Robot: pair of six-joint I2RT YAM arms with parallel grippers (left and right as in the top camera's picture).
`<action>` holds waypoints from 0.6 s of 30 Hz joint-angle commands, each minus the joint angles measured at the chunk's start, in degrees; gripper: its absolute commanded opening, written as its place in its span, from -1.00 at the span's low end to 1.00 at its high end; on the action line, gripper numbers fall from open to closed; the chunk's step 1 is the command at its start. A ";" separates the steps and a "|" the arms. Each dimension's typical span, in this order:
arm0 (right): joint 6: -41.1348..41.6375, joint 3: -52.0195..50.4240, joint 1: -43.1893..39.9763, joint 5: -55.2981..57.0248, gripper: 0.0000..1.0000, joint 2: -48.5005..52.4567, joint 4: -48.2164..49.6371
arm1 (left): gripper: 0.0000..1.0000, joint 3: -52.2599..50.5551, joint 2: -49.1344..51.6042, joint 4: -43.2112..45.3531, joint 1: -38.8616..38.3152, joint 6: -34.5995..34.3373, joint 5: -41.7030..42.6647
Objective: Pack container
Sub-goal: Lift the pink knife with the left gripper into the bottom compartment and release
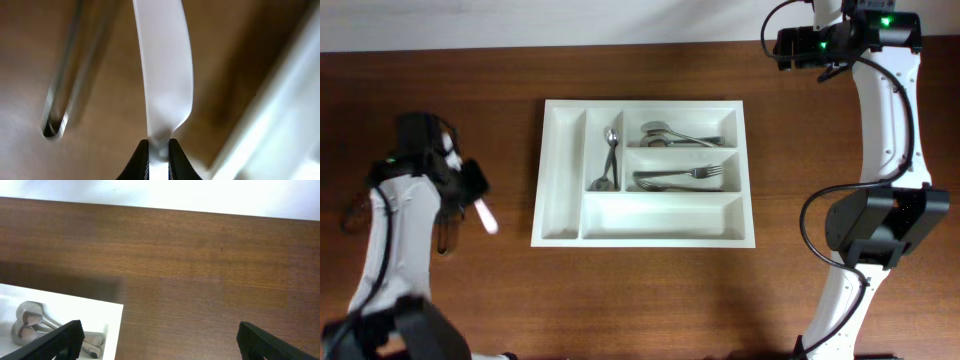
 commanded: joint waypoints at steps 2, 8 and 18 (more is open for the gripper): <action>0.70 0.24 0.22 0.13 0.98 -0.31 0.11 | -0.96 5.46 -5.53 1.90 -2.62 9.51 6.32; 0.70 0.24 0.22 0.13 0.98 -0.31 0.11 | -0.96 5.79 -6.97 8.02 -9.86 24.06 10.51; 0.70 0.24 0.22 0.13 0.98 -0.31 0.11 | -0.96 5.77 -6.32 17.44 -25.31 37.09 13.53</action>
